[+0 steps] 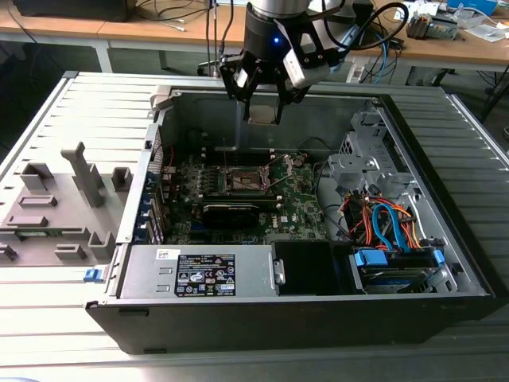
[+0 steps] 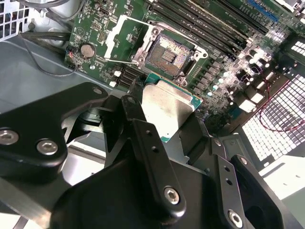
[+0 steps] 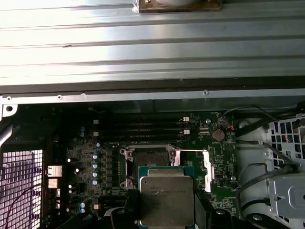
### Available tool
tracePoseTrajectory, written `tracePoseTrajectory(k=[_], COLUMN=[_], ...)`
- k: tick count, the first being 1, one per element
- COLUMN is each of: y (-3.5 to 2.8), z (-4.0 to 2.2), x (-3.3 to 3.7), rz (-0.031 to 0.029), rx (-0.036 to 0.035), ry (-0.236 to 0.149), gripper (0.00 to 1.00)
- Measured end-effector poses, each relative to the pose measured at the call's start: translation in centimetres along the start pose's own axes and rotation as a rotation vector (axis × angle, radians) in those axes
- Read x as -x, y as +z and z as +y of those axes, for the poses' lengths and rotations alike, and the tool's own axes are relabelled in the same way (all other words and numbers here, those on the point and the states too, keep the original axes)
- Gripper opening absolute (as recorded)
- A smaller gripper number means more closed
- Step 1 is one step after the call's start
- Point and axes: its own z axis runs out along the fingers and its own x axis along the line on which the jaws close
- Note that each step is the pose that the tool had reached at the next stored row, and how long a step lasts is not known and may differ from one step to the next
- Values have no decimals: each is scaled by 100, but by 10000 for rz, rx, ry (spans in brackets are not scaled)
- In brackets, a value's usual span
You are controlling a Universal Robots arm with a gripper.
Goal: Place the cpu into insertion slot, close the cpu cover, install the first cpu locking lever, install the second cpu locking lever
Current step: 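Place the cpu into insertion slot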
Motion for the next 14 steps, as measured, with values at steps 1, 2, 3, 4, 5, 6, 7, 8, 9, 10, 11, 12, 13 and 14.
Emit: tracePoseTrajectory(k=[1,2,3,4,5,6,7,8,9,10,11,12,13,14], y=[1,3,4,6,9,11,13,15,18,20,22,24,25,29], z=[-2,-3,-4,-4,-7,-9,-12,-15,-19,-22,-25,-27,-28,-30], x=[0,0,0,0,1,1,1,1,1,1,1,1,1,1], rz=[0,-1,0,0,-1,-1,-1,-1,-1,0,0,0,0,1], rx=[0,1,0,0,1,2,1,2,2,1,1,0,-2,-2], ry=[0,0,0,0,0,-1,-1,0,-1,0,-1,0,1,0], gripper=[55,55,55,55,55,55,55,55,55,55,55,55,55,55])
